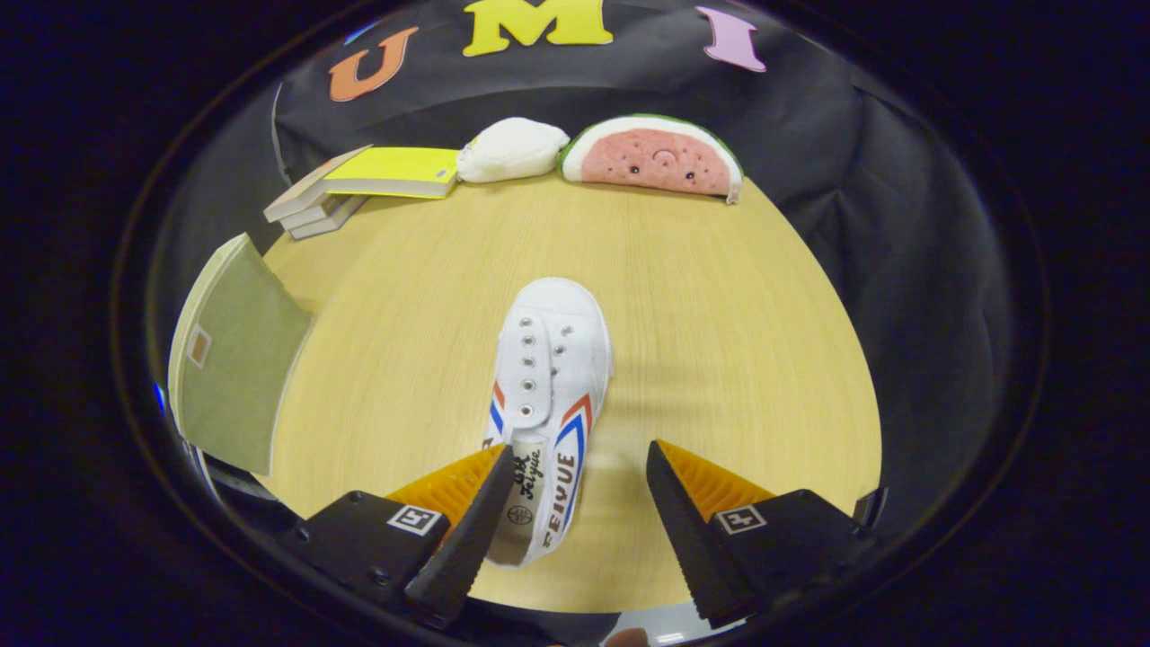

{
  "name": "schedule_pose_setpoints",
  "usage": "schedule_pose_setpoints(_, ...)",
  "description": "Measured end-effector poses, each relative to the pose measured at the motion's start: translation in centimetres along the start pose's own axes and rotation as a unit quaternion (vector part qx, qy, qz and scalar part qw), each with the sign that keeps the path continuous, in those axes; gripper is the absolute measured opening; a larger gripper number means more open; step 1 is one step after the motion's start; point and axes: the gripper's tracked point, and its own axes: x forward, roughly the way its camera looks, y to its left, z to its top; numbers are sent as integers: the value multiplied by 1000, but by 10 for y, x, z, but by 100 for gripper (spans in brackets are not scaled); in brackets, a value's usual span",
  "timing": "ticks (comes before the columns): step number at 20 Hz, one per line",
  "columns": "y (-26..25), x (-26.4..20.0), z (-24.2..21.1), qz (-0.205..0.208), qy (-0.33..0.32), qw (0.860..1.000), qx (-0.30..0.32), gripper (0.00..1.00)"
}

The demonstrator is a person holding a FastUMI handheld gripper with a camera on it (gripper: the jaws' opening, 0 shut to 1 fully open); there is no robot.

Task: Open the storage box then place both shoes into the box .Put the left shoe in first, then the right shoe, with the right side of both shoes facing outward in a uniform manner.

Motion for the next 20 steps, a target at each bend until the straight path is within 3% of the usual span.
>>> schedule_pose_setpoints(5, -3, 17, -7, 17, 29, 999, 11, 85)
schedule_pose_setpoints(9, 5, 26, -5, 34, 42, 998, 13, 67)
schedule_pose_setpoints(12, 5, 28, -6, 34, 43, 998, 22, 31)
schedule_pose_setpoints(13, 2, 28, -6, 34, 40, 998, 32, 24)
schedule_pose_setpoints(14, 3, 27, -5, 41, 40, 997, 43, 7)
schedule_pose_setpoints(20, 8, 18, -5, 73, 30, 988, 134, 6)
